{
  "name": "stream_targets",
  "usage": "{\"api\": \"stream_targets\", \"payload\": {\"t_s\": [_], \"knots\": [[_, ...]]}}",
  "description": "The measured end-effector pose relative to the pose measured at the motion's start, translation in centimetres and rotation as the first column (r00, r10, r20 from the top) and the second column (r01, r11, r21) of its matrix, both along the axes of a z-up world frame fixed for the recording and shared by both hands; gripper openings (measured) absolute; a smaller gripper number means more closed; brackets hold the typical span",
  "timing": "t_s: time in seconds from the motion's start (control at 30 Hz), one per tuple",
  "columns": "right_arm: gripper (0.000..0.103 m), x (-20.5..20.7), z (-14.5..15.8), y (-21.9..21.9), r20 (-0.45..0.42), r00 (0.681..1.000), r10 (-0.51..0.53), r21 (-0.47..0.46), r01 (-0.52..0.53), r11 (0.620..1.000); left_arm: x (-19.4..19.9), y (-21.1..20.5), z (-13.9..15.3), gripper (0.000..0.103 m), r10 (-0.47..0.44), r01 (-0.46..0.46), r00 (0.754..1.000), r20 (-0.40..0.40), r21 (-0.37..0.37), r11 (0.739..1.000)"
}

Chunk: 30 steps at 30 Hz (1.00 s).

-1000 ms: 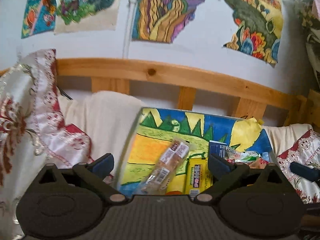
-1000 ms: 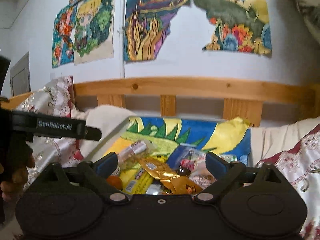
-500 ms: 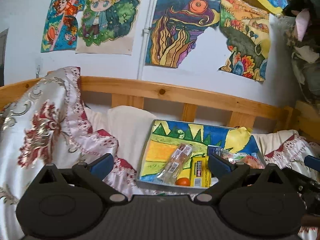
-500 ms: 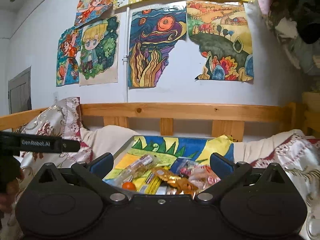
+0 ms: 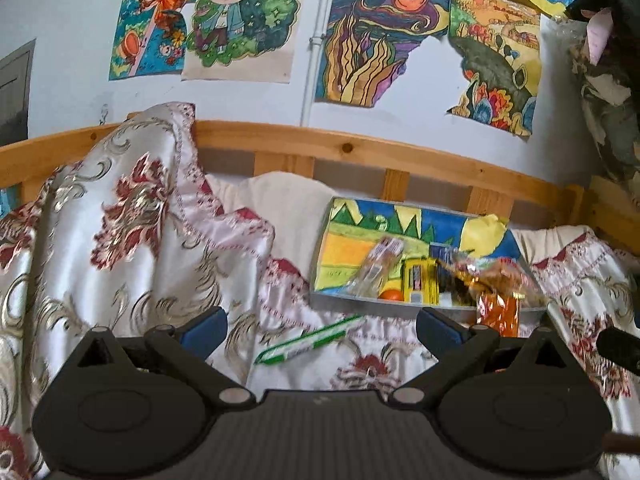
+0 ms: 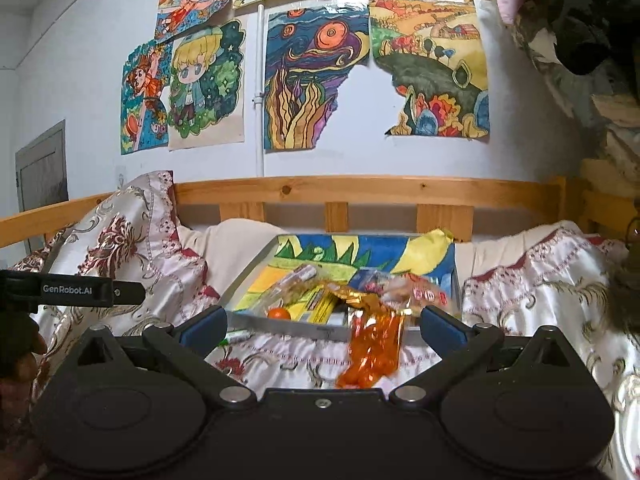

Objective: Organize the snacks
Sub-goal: 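Move both grippers back over the sheet toward the green marker and jelly pack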

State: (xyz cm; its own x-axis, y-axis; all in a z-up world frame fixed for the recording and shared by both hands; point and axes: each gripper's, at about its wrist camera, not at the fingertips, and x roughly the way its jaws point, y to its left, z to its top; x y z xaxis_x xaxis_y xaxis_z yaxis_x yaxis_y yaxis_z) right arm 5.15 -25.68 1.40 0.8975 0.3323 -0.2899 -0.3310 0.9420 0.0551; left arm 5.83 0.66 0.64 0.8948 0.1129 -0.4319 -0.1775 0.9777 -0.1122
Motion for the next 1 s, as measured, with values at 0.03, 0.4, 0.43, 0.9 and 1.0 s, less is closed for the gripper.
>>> {"api": "stream_targets", "payload": {"t_s": [0.03,0.4,0.43,0.9,1.0], "knots": [[0.102,-0.4,-0.1,0.0,-0.009,1.000,-0.003,0.000,0.003,1.000,-0.3,0.1,-0.2,0.102,-0.001,0.001,1.000,-0.010,0.002,1.000],[0.102,-2.3,-1.7,0.8,-0.107,0.994,-0.030,-0.035,0.026,0.999,-2.2,0.6,-2.2,0.102,-0.027,0.029,0.994,-0.108,0.012,1.000],[0.102,-2.3,-1.8,0.8,-0.113,0.993,-0.031,-0.036,0.028,0.999,-2.4,0.6,-2.3,0.102,-0.030,0.032,0.993,-0.111,0.014,0.999],[0.102,-1.4,-2.6,0.9,-0.170,0.985,-0.028,-0.035,0.022,0.999,-2.3,0.1,-2.9,0.102,-0.043,0.046,0.989,-0.140,0.014,0.999],[0.102,-1.3,-2.6,0.9,-0.173,0.985,-0.026,-0.033,0.021,0.999,-2.2,0.0,-3.0,0.102,-0.045,0.049,0.989,-0.142,0.021,0.999]]}}
